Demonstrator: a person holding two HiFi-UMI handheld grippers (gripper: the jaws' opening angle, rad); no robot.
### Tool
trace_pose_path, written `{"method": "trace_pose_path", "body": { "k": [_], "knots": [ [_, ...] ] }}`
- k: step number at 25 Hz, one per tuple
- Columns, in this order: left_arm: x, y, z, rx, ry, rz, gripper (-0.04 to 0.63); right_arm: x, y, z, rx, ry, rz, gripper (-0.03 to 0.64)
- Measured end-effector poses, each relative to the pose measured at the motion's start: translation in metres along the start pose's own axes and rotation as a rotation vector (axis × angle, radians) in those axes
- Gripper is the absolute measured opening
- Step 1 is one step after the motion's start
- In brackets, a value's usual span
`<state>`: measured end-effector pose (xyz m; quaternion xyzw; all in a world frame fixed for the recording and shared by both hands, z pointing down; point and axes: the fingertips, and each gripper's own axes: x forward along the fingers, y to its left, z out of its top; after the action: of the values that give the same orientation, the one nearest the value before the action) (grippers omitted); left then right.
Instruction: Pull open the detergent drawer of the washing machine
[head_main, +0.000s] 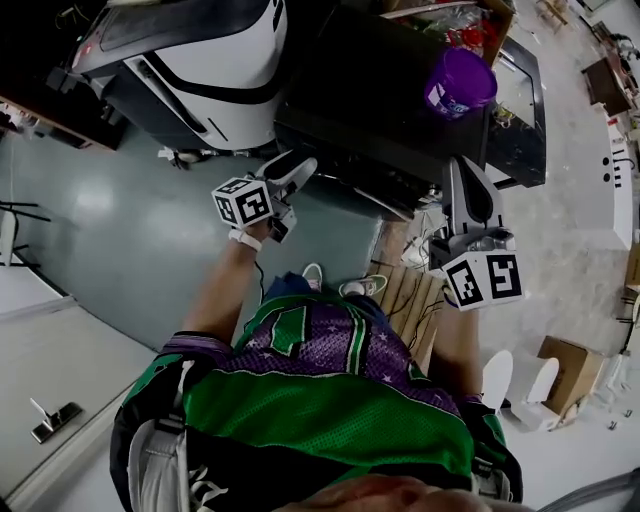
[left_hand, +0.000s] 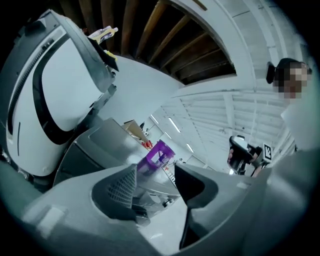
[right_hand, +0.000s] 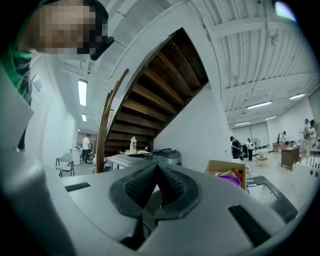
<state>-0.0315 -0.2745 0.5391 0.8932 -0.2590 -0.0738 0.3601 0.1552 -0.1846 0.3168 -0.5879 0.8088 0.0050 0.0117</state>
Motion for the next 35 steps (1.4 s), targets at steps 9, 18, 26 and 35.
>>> {"method": "trace_pose_path", "body": {
  "k": [9, 18, 26, 35],
  "knots": [
    [0.041, 0.095, -0.062, -0.098, 0.094, 0.058, 0.242, 0.027, -0.022, -0.026, -0.009, 0.039, -0.008, 0.000],
    [0.065, 0.162, -0.106, -0.174, 0.177, 0.088, 0.255, 0.029, -0.014, -0.059, -0.038, 0.112, -0.023, 0.000],
    [0.079, 0.172, -0.105, -0.195, 0.140, -0.042, 0.270, 0.029, -0.018, -0.080, -0.058, 0.157, -0.053, 0.000],
    [0.086, 0.169, -0.102, -0.297, 0.085, -0.159, 0.275, 0.027, -0.013, -0.096, -0.039, 0.193, -0.049, 0.000]
  ]
}}
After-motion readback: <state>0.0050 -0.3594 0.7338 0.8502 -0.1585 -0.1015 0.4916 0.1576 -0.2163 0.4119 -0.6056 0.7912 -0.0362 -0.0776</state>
